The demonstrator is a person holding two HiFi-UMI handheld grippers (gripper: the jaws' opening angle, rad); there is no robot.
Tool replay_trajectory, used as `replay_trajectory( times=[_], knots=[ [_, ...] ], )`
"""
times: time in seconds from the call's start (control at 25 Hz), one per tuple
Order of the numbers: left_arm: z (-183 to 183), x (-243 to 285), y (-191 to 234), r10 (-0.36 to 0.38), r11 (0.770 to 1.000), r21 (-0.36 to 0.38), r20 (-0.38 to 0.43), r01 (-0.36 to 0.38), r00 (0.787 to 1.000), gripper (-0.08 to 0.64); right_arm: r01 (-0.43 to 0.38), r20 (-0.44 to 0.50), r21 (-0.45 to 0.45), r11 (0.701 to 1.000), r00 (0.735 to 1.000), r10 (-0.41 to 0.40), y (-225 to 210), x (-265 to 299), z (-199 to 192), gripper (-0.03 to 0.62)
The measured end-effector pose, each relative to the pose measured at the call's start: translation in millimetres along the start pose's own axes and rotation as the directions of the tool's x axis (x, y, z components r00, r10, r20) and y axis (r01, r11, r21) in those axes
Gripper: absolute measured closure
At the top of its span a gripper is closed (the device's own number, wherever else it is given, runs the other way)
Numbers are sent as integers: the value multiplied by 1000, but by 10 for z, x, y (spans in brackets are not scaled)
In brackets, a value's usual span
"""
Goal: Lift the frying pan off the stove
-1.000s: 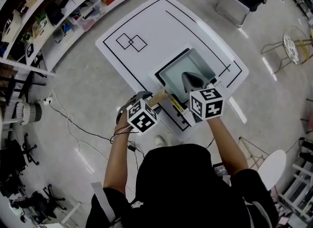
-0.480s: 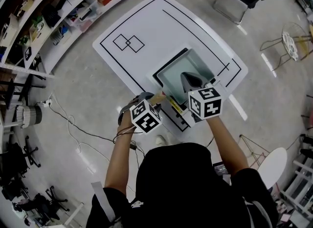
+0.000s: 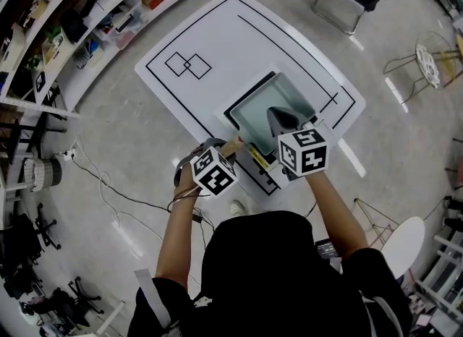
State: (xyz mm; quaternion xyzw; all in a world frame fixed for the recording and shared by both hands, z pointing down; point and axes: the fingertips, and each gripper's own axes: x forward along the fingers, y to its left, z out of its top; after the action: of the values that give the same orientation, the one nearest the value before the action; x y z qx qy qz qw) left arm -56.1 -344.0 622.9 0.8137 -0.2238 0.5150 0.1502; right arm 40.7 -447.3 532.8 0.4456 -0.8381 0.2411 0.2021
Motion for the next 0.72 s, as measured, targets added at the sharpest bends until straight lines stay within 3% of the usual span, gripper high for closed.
replay_trajectory(
  times=[0.32,0.72],
  knots=[
    [-13,25,-34,1,1000,-8,39,-1,999,439,10,-6,-3,1000,1000,-10,-10,-52,-36,591],
    [-21,49,-110,15,997,-73,66,-10,998,442,30,2,-6,1000,1000,-30,-42,-137,-62,591]
  ],
)
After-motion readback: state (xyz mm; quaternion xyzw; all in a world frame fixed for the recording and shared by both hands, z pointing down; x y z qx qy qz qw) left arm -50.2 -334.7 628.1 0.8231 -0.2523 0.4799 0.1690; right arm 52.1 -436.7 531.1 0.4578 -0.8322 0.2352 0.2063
